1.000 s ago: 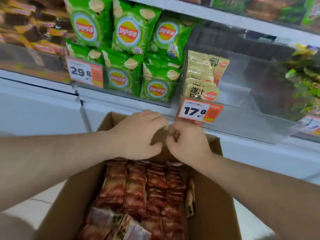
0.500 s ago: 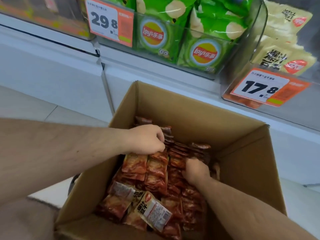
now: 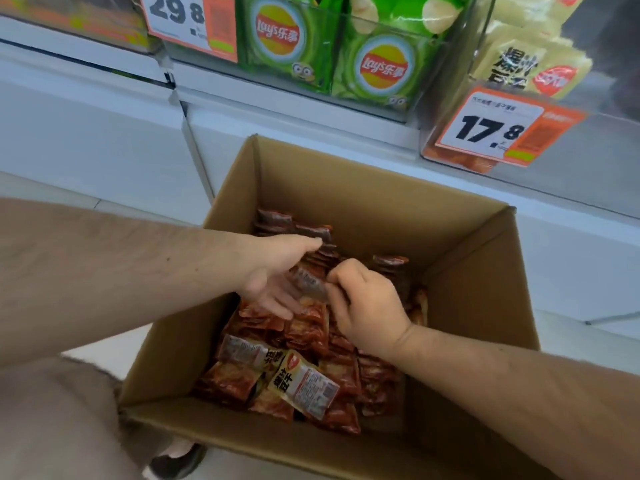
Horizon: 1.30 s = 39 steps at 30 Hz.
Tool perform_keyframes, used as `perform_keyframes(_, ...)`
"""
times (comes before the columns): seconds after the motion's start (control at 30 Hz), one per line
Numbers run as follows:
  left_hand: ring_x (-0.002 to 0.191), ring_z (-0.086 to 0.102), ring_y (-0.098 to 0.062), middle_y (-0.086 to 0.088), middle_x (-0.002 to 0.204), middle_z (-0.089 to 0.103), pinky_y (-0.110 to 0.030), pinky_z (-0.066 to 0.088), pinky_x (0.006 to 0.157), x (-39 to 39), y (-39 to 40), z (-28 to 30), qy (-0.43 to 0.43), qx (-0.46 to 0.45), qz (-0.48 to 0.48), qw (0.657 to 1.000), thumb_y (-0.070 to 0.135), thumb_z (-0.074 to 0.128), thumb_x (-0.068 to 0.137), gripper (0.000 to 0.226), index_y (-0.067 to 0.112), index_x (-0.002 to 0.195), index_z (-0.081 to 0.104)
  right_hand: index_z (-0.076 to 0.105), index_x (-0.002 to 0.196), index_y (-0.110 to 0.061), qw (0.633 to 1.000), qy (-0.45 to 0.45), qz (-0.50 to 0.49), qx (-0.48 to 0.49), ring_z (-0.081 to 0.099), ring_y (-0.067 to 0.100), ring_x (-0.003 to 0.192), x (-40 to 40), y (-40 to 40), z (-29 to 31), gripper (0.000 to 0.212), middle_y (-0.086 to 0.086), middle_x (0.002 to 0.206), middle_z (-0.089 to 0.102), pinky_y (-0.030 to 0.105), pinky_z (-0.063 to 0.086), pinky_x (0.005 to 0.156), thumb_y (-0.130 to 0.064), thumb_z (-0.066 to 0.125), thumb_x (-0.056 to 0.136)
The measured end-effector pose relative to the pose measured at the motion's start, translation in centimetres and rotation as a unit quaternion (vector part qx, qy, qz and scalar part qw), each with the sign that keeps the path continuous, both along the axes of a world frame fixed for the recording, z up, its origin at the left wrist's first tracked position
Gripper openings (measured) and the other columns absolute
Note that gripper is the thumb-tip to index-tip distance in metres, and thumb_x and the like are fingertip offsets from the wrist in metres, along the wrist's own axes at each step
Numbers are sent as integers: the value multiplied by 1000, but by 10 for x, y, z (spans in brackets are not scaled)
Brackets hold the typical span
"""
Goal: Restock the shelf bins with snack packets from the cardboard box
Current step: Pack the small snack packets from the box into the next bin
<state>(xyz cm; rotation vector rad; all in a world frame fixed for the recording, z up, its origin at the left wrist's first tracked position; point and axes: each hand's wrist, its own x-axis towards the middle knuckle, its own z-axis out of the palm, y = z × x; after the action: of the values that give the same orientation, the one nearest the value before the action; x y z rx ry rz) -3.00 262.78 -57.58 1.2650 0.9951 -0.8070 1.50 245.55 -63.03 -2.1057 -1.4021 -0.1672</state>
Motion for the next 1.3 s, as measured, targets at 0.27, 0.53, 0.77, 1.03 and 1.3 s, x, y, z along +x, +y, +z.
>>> perform_keyframes(0.27,87,73,-34,-18,99,73,-50,59,83,-15,7,-6,-85,165,-73,980,-3,70,81,32,2,112,65,59,107,-23,909,333,-183,-170,59,11,89,-30,-18,-41,25,-6,103,61,33,52,78,-44,55,94)
perform_keyframes(0.53,97,68,-34,-19,112,68,-48,58,87,-24,14,-11,-90,174,-79,977,-7,62,86,35,1,120,60,61,113,-15,713,306,-152,-612,63,19,95,-41,-26,-106,35,5,109,62,29,56,77,-40,67,89)
perform_keyframes(0.77,109,62,-35,-17,132,59,-46,57,88,-19,15,-7,-111,152,-56,981,-9,60,84,51,2,133,53,65,94,-15,777,336,-149,-510,64,19,86,-23,-25,-55,13,2,93,65,25,52,65,-19,53,94)
perform_keyframes(1.03,108,63,-27,-11,121,67,-40,57,78,-9,-4,19,-201,39,-12,979,-14,48,91,47,10,131,57,51,72,-18,934,128,-273,-191,59,21,74,29,-40,95,22,-2,74,61,31,41,62,-26,59,91)
perform_keyframes(1.3,92,71,-21,-7,104,74,-36,56,73,-9,-29,57,-340,-125,38,931,-16,45,90,48,20,114,65,52,78,-14,998,-39,-44,10,60,22,116,-10,-33,109,11,7,112,69,40,50,97,-20,54,88)
